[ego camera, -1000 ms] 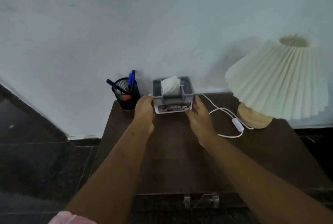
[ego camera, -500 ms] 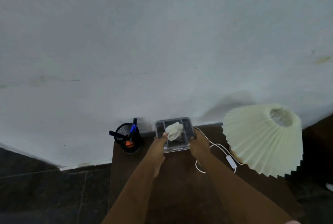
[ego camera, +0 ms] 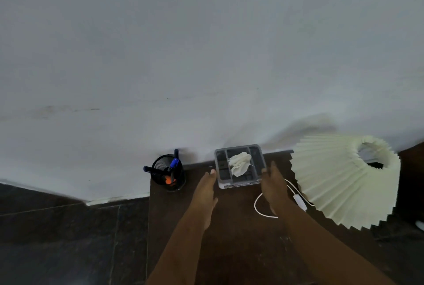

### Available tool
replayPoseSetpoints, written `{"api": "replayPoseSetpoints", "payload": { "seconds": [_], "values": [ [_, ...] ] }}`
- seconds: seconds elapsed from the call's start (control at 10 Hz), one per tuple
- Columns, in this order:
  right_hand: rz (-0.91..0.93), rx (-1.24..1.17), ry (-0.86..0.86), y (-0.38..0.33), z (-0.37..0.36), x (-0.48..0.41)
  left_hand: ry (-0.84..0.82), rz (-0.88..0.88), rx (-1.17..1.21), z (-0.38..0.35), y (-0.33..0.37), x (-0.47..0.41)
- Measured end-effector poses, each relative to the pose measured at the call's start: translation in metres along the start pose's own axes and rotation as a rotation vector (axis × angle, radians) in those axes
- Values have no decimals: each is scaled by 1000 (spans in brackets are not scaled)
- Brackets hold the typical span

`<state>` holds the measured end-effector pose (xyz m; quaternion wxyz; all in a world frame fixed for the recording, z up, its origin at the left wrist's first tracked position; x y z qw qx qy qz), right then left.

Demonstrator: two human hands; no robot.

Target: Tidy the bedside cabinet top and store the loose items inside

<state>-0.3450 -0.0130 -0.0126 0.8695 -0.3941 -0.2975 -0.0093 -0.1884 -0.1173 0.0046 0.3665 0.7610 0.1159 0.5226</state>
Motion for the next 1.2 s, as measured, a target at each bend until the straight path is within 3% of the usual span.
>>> {"api": "replayPoseSetpoints", "payload": {
  "seconds": [0.1, 0.2, 0.3, 0.4, 0.5, 0.6, 0.7, 0.9, 1.1, 1.2],
  "values": [
    [-151, -304, 204, 16, -12, 33, 268, -79, 126, 40, -1, 6],
    [-344, -695, 214, 33, -54, 77, 621, -160, 132, 89, -4, 22],
    [-371, -780, -11, 19, -111, 109, 665, -156, 179, 120, -1, 19],
    [-167, -545, -349, -22, -153, 112, 502, -105, 234, 132, 13, -1],
    [-13, -203, -500, -53, -164, 96, 358, -145, 281, 127, 33, -17],
    [49, -92, -606, -64, -169, 89, 271, -160, 273, 114, 40, -25],
    [95, -83, -621, -59, -167, 88, 247, -170, 175, 103, 34, -25],
    [66, -93, -488, -48, -153, 72, 164, -133, 185, 78, 23, -20],
    [108, 21, -575, -53, -150, 76, 131, -89, 211, 82, 21, -10],
    [158, 95, -559, -48, -136, 86, 166, -88, 112, 87, 24, -1]
  ]
}}
Point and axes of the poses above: each hand's wrist, its own x-axis away from the middle knuckle, its own z-axis out of the back of the hand, y = z × x, the point moved 5 cm from there along -x, towards the middle knuckle, and after that the axes turned 6 degrees about -z, right-handed, at the moved point
